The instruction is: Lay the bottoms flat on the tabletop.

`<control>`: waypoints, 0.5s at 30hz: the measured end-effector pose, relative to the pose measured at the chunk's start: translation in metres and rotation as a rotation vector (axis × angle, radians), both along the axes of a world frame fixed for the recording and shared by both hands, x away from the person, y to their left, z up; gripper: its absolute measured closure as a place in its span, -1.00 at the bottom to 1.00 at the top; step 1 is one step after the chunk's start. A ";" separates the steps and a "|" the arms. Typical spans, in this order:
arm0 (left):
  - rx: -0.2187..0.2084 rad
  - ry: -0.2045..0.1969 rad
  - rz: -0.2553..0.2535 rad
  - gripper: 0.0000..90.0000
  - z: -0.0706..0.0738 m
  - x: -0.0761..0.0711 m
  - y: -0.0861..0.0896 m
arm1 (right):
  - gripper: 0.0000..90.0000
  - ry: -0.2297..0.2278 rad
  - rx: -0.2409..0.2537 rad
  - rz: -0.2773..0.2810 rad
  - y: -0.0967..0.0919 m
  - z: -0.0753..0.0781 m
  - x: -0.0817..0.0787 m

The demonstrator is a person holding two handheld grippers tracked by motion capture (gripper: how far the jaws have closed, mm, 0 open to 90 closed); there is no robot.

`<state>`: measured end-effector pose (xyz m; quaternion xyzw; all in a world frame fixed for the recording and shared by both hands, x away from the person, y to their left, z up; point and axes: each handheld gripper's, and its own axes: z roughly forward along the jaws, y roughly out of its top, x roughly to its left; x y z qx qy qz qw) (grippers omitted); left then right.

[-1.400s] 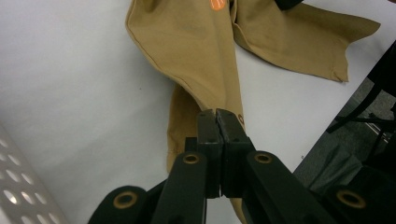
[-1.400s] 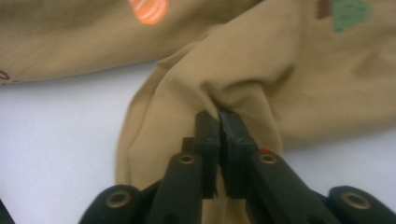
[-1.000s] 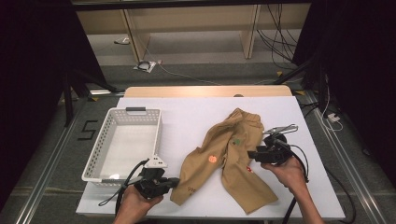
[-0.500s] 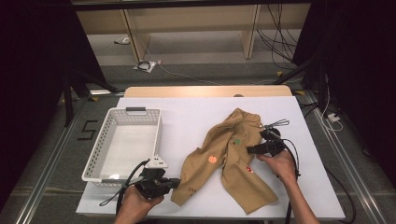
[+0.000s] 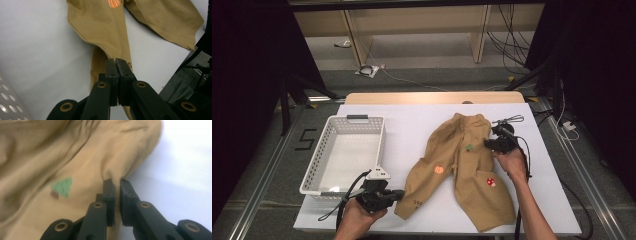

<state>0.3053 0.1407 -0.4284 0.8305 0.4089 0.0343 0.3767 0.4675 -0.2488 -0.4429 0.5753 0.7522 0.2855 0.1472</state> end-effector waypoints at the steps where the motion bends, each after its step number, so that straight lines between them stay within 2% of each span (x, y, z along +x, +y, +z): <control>1: -0.001 -0.002 0.003 0.95 0.000 0.000 0.000 | 0.88 -0.014 -0.004 -0.005 -0.001 0.004 0.003; 3: -0.002 -0.006 0.008 0.94 0.000 0.000 0.001 | 0.88 -0.016 -0.007 -0.011 -0.002 0.007 0.007; 5: -0.008 -0.017 0.021 0.93 0.001 0.000 0.002 | 0.88 -0.018 -0.032 -0.023 -0.002 0.011 0.016; 6: -0.008 -0.017 0.021 0.92 0.001 0.000 0.002 | 0.88 -0.018 -0.032 -0.023 -0.002 0.011 0.016; 7: -0.016 -0.027 0.031 0.92 0.002 0.000 0.003 | 0.88 -0.017 -0.063 -0.038 -0.002 0.010 0.022; 9: -0.024 -0.032 0.042 0.90 0.003 0.001 0.005 | 0.86 -0.010 -0.080 -0.054 -0.004 0.008 0.025; 11: -0.031 -0.037 0.048 0.88 0.004 0.001 0.006 | 0.81 -0.004 -0.079 -0.065 -0.008 0.004 0.028; 14: -0.038 -0.041 0.050 0.82 0.004 0.000 0.007 | 0.47 0.013 -0.047 -0.070 -0.011 0.002 0.026; 15: -0.046 -0.026 0.049 0.73 0.005 0.000 0.007 | 0.37 0.010 -0.036 -0.058 -0.011 0.004 0.024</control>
